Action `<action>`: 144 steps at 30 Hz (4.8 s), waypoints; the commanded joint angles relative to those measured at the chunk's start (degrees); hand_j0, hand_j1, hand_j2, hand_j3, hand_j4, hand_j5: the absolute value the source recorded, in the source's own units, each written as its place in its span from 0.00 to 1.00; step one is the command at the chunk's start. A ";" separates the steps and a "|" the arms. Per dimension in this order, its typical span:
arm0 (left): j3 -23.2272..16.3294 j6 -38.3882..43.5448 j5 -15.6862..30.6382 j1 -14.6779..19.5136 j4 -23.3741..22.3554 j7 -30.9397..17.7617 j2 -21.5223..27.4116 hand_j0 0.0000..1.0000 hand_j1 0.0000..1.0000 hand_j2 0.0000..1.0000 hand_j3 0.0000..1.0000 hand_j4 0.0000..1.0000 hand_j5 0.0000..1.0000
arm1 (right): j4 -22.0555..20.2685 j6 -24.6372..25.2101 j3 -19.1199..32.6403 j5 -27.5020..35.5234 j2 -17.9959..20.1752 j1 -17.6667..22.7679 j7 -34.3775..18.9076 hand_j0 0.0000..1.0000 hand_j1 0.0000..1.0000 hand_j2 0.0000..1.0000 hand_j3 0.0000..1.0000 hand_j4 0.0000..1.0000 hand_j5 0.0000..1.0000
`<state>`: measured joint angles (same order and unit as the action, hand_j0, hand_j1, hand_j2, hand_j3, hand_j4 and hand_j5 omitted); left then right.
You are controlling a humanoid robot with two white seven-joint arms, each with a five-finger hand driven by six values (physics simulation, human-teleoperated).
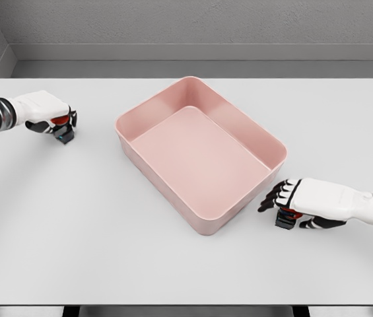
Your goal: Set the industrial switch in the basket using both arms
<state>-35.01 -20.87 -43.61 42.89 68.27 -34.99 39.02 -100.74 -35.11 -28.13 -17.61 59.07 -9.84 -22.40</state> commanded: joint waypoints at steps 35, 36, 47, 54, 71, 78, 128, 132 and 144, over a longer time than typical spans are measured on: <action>0.21 -9.63 9.77 7.47 5.47 -0.01 1.76 0.49 0.49 0.49 0.49 0.49 0.49 | 0.02 0.11 -0.70 0.30 -0.10 -1.32 0.08 0.46 0.46 0.46 0.46 0.46 0.46; 0.21 -9.63 9.77 7.65 6.00 -0.01 1.76 0.49 0.49 0.49 0.49 0.49 0.49 | 0.02 0.11 -0.61 0.30 -0.10 -1.41 0.17 0.46 0.46 0.46 0.46 0.46 0.46; -0.50 -9.63 12.67 9.32 8.20 -0.01 0.97 0.49 0.49 0.49 0.49 0.49 0.49 | 0.02 0.11 1.68 0.30 0.69 -1.76 0.34 0.43 0.43 0.43 0.43 0.43 0.43; -0.76 -9.54 14.08 9.58 11.63 -0.01 0.80 0.49 0.49 0.49 0.49 0.49 0.49 | 0.10 0.11 3.08 0.39 2.01 -1.85 0.34 0.43 0.43 0.43 0.43 0.43 0.43; -7.88 -8.75 15.75 10.55 13.56 -0.01 -4.65 0.49 0.49 0.49 0.49 0.49 0.49 | 0.90 0.11 7.65 2.67 4.56 -3.95 0.34 0.43 0.43 0.43 0.43 0.43 0.43; -12.01 -8.49 15.40 10.55 13.12 -0.01 -7.20 0.50 0.50 0.50 0.50 0.50 0.50 | 0.81 0.11 7.65 3.02 4.82 -5.62 0.43 0.43 0.43 0.43 0.43 0.43 0.43; -12.01 -14.13 54.86 -4.22 4.68 -0.01 16.88 1.00 1.00 1.00 1.00 1.00 1.00 | 0.10 0.11 -4.21 5.40 -5.55 -24.43 1.66 0.40 0.40 0.40 0.40 0.40 0.40; -12.01 -14.13 54.24 -4.92 4.51 -0.01 16.00 1.00 1.00 1.00 1.00 1.00 1.00 | 0.10 0.11 -5.88 5.40 -6.95 -25.75 1.66 0.40 0.40 0.40 0.40 0.40 0.40; -12.36 -14.13 54.07 -5.98 0.99 -0.01 13.46 1.00 1.00 1.00 1.00 1.00 1.00 | 0.10 0.11 -10.81 5.05 -10.91 -28.65 1.22 0.41 0.41 0.41 0.41 0.41 0.41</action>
<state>-47.28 -35.14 10.03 36.91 69.56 -35.02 53.01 -100.63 -35.11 -38.07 -12.82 49.05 -38.50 -21.08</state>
